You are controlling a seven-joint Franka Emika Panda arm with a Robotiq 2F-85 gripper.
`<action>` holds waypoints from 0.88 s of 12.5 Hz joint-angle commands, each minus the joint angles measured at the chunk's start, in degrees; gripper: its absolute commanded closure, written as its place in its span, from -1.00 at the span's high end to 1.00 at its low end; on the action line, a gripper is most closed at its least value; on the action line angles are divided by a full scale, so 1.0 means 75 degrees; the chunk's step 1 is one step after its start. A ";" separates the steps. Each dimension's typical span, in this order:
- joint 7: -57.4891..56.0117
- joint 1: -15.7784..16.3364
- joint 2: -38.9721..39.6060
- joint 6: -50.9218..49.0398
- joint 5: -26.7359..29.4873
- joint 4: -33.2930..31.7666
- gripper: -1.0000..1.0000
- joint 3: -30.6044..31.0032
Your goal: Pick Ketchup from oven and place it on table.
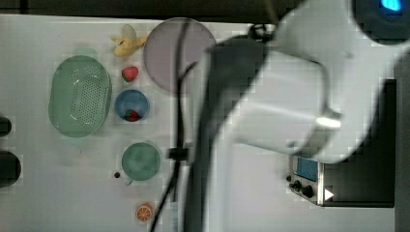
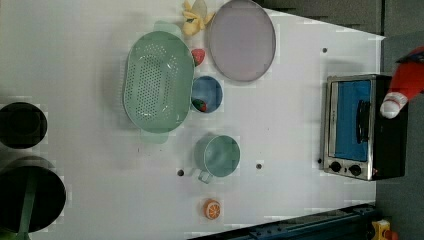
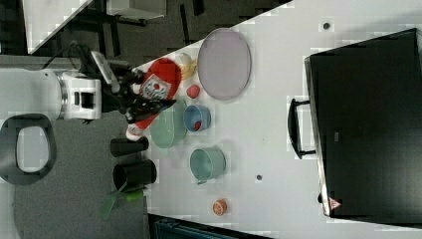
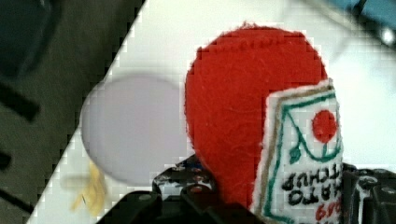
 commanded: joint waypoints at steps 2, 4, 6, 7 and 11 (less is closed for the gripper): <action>-0.0022 0.0472 -0.0055 0.0037 -0.0302 -0.0690 0.27 0.0165; 0.0002 0.0638 -0.0050 0.0281 -0.0559 -0.1230 0.27 0.0356; 0.0003 0.0761 -0.0047 0.0870 -0.0633 -0.1924 0.27 0.0506; 0.0007 0.0802 -0.0047 0.1268 -0.0633 -0.2303 0.27 0.0511; 0.0007 0.0781 0.0066 0.2590 -0.0633 -0.3806 0.27 0.0464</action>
